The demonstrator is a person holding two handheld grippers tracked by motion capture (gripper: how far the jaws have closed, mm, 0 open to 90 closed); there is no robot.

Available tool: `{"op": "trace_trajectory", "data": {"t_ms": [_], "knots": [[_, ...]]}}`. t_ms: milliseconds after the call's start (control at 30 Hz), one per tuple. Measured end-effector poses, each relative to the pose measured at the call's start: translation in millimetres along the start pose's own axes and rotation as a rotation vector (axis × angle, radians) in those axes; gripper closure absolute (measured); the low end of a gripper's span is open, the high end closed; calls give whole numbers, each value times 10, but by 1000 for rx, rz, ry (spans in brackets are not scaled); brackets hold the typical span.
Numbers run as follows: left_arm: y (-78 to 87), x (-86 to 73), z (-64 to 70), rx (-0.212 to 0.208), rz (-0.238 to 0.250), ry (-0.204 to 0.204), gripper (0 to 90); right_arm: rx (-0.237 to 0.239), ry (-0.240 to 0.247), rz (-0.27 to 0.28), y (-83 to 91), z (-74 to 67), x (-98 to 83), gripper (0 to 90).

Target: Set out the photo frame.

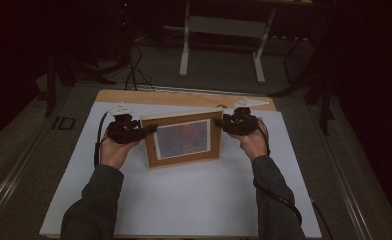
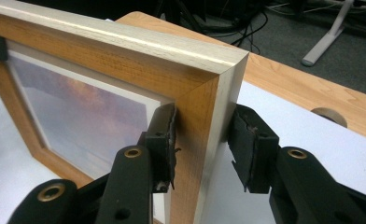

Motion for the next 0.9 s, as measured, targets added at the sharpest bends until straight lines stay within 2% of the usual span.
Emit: {"op": "trace_trajectory", "data": {"t_ms": [167, 567, 900], "knots": [[-48, 25, 4, -25, 2, 5, 581, -1, -12, -13, 48, 25, -49, 619], [-118, 63, 24, -51, -10, -1, 552, 16, -45, -16, 157, 5, -185, 633], [-155, 81, 58, -74, -18, -12, 548, 16, -46, -15, 234, 2, -278, 648]]}}
Point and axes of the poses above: each handheld gripper's, and its own axes: y roughly backward along the jaws, x roughly out of its top, z roughly to its right, the point moved 7 cm from there along -y, roughly forward along the jaws, and after that the axes turned 15 degrees about -z, right-handed, at the moved point
